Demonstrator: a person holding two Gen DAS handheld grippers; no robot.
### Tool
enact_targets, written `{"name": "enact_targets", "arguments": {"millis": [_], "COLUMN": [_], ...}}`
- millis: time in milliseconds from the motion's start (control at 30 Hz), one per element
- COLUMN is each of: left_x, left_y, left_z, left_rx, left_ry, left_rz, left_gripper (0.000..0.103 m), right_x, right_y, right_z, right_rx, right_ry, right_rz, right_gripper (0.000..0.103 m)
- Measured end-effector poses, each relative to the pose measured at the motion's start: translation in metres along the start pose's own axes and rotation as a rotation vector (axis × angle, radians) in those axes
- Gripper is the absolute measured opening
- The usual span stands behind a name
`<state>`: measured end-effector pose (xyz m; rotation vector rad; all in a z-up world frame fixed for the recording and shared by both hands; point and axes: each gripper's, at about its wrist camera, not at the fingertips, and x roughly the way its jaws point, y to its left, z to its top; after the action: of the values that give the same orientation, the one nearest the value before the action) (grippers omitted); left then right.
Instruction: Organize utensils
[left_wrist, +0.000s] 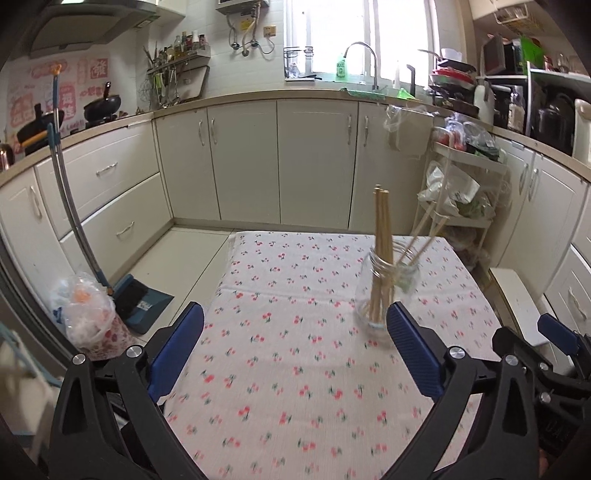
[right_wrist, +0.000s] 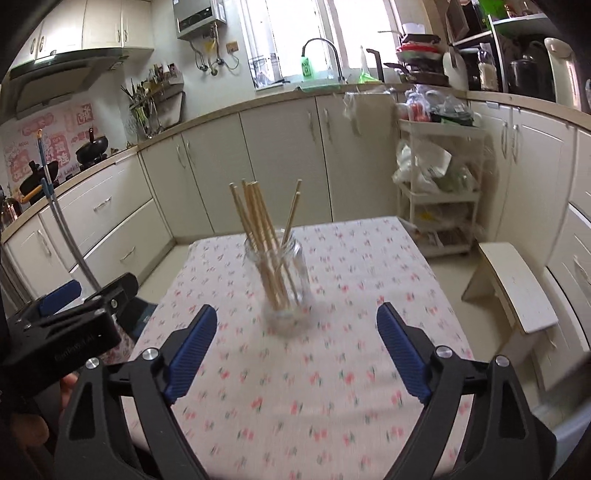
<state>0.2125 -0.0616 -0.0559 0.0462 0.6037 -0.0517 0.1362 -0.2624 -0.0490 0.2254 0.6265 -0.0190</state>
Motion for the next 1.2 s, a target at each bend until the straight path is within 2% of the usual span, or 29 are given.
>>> {"name": "enact_targets", "arguments": {"millis": [133,300,533,667,767,967,1200], "left_x": [-0.037,-0.091,-0.171,-0.200,-0.220,-0.260,-0.276], "left_y": [0.004,0.018,0.035,0.042,0.048,0.057,0.062], "left_z": [-0.005,-0.015,-0.042,-0.054,-0.059,-0.060,-0.057], "left_rx": [0.002,-0.011,-0.022,-0.040,-0.032,-0.025,-0.043], "left_ry": [0.037,0.077,0.088,0.109,0.135,0.063,0.024], "left_rz": [-0.008,0.010,0.029,0.052,0.039,0.060,0.054], "left_gripper": [0.095,0.095,0.095,0.095,0.095,0.095,0.095], "right_x": [-0.037,-0.095,-0.160,-0.181,-0.191,-0.217,-0.230], "right_y": [0.010,0.023,0.052,0.053,0.051,0.060,0.055], "right_z": [-0.005,-0.016,-0.048,-0.049,-0.047,-0.056,-0.058], "right_rx": [0.009,0.044,-0.005,-0.004,0.009,-0.023,0.002], "right_ry": [0.057,0.123,0.129,0.102,0.116,0.127,0.098], "right_rz": [-0.015,0.017,0.020,0.006,0.032,0.076,0.048], "right_gripper": [0.091,0.094,0.095,0.096,0.096,0.096,0.096]}}
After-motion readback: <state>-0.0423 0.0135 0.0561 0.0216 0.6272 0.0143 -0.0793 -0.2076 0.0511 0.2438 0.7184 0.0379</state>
